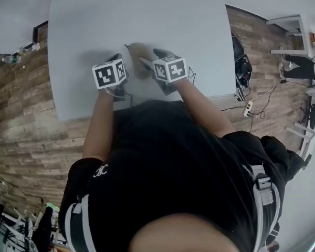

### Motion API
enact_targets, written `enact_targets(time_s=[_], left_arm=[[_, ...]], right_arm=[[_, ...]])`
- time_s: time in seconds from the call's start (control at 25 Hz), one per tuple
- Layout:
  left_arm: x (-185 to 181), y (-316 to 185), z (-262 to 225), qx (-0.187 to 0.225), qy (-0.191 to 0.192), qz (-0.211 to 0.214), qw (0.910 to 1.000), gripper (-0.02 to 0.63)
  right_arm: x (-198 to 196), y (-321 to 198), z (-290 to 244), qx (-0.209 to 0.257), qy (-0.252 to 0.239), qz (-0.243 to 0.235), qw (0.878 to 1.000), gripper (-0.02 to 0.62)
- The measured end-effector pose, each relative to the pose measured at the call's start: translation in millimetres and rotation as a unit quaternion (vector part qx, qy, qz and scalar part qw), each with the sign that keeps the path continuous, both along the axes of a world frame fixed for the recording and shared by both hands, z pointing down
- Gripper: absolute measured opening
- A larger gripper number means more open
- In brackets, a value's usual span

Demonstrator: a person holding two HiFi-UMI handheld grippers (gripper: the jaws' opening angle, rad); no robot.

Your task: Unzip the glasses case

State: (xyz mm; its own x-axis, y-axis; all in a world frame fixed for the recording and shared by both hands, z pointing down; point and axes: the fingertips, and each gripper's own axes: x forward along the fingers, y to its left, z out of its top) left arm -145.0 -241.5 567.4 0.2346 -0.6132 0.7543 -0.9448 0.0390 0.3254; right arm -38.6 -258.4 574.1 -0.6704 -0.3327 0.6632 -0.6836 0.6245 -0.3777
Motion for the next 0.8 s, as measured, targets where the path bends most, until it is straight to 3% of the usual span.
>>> enact_targets(time_s=[0.2, 0.36, 0.44, 0.64, 0.8], left_arm=[[-3, 8, 1, -0.001, -0.009, 0.000, 1.0000, -0.008], [-10, 17, 0, 0.000, -0.010, 0.004, 0.9999, -0.008], [-17, 21, 0, 0.004, -0.012, 0.007, 0.9999, -0.008], [-39, 32, -4, 0.018, -0.021, 0.006, 0.9996, -0.008], [-49, 43, -9, 0.023, -0.020, 0.011, 0.9995, -0.008]], right_arm=[[2, 3, 35, -0.050, 0.035, 0.005, 0.998, 0.302], [-15, 10, 52, -0.143, -0.009, 0.013, 0.990, 0.361], [-28, 15, 55, -0.163, -0.020, 0.004, 0.986, 0.368], [-50, 23, 55, -0.129, -0.027, 0.003, 0.991, 0.355], [-54, 36, 49, -0.076, 0.001, -0.035, 0.996, 0.324]])
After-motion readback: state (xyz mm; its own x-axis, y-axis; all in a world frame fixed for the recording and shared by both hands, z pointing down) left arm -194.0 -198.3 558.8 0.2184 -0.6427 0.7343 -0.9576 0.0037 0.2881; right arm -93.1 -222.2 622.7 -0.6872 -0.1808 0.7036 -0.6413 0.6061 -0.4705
